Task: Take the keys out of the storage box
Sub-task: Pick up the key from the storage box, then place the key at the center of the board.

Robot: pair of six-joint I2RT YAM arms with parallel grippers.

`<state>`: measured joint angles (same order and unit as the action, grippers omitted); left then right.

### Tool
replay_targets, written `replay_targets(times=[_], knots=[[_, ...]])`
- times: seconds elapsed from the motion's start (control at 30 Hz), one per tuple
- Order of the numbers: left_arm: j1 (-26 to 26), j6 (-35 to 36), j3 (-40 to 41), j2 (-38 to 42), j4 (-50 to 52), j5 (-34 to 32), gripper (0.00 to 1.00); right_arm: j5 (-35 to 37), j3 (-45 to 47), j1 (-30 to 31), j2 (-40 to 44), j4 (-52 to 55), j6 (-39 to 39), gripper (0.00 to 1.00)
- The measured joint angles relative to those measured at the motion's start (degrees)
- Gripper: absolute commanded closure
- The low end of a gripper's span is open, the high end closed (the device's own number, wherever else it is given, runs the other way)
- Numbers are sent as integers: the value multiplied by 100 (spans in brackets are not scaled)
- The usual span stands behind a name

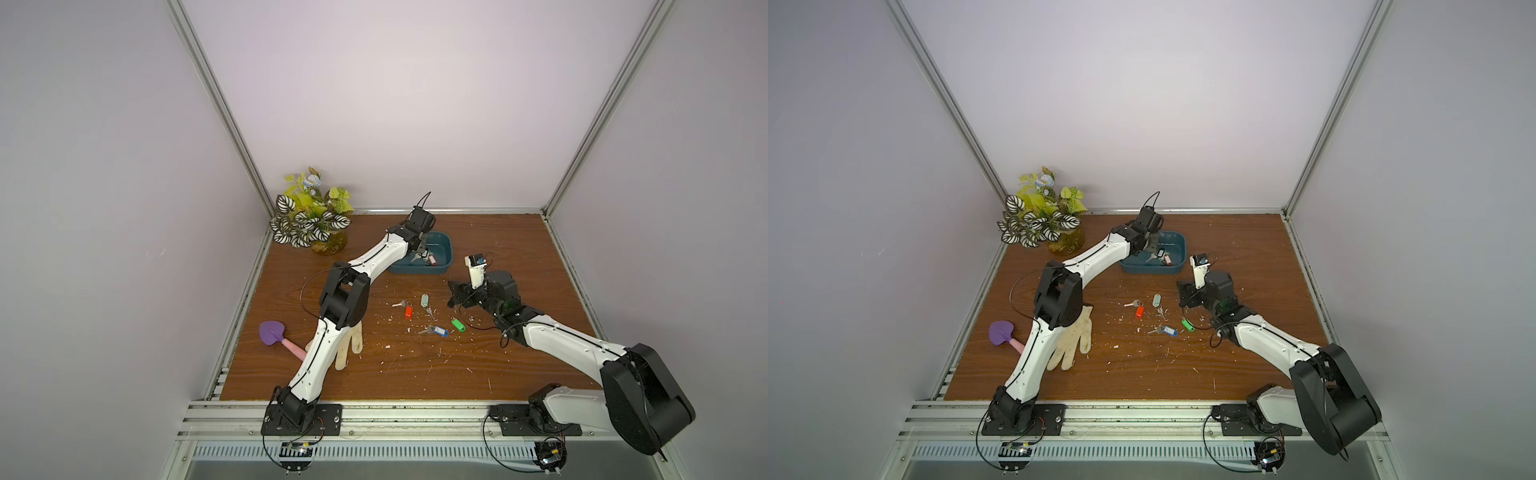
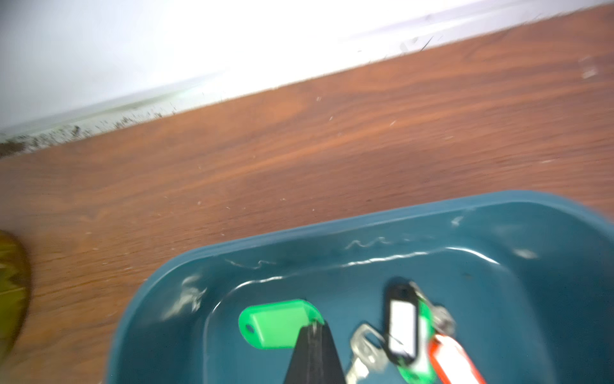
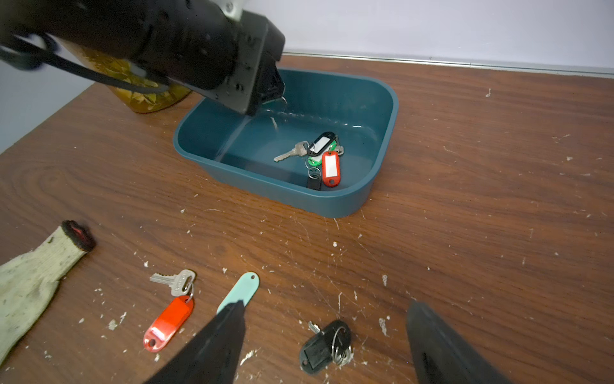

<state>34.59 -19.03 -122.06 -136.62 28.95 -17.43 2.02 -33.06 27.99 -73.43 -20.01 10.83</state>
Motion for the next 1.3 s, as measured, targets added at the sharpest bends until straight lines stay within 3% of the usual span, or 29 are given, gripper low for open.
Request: replay_targets(times=[0.23,0.37,0.47,0.57,0.73,0.87,1.0,1.17,1.3], knots=[[111,-4,769,1001,-129,0,100,-70,15,0,66,-48,61,17],[177,-57,1943,1816,-339,17,100,-87,15,0,72,-48,101,15],[286,-111,3101,2693,-535,44,100,-85,61,0,142,-59,179,5],[623,-179,4262,3683,-763,87,100,-81,177,0,291,-76,240,1],[1639,-444,5768,4798,-1189,175,100,-59,326,0,549,-101,323,1],[2280,-813,6977,5215,-1620,415,100,-42,367,0,597,-122,361,1],[2350,-1281,7838,5292,-1871,479,100,-35,396,0,629,-118,378,1],[2354,-1659,8192,5388,-2092,474,100,-35,415,0,732,-120,382,1],[2354,-1784,8185,5383,-2302,472,91,-13,437,0,793,-120,382,1]])
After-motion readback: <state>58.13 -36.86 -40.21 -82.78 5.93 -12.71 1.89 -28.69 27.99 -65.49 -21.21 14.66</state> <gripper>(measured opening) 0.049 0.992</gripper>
